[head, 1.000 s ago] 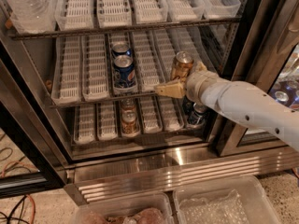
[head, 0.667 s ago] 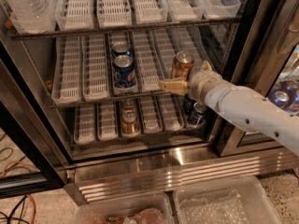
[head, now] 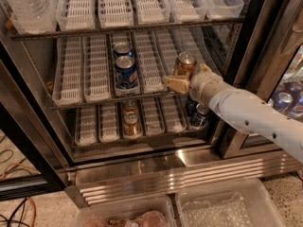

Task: Pick orange can from middle shelf of fridge

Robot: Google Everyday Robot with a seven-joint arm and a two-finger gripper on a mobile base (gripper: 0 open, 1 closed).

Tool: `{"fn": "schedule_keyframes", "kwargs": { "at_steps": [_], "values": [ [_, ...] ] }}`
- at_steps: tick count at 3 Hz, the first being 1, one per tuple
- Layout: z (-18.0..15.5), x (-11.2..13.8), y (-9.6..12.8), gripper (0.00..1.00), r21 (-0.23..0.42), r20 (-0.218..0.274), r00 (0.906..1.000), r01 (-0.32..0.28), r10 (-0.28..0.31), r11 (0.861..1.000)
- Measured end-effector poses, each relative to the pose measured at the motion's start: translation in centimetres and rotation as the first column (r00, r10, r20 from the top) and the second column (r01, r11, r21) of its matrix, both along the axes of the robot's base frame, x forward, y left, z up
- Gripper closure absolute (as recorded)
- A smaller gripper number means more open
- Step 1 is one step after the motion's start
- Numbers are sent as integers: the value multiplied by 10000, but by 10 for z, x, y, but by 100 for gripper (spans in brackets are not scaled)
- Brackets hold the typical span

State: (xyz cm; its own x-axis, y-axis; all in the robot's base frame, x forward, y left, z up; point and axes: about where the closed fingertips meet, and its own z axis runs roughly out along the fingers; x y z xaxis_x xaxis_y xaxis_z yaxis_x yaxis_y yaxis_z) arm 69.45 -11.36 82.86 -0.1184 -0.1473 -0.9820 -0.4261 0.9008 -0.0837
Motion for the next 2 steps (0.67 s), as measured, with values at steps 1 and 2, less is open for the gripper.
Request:
{"fn": "schedule_keyframes", "kwargs": {
  "at_steps": [1,2],
  "values": [
    [-8,3,14,42,-27,-226,9987,-455,455,9990],
    [-6,2,14,65,-27,-226,9987,-456,455,9990]
  ]
}}
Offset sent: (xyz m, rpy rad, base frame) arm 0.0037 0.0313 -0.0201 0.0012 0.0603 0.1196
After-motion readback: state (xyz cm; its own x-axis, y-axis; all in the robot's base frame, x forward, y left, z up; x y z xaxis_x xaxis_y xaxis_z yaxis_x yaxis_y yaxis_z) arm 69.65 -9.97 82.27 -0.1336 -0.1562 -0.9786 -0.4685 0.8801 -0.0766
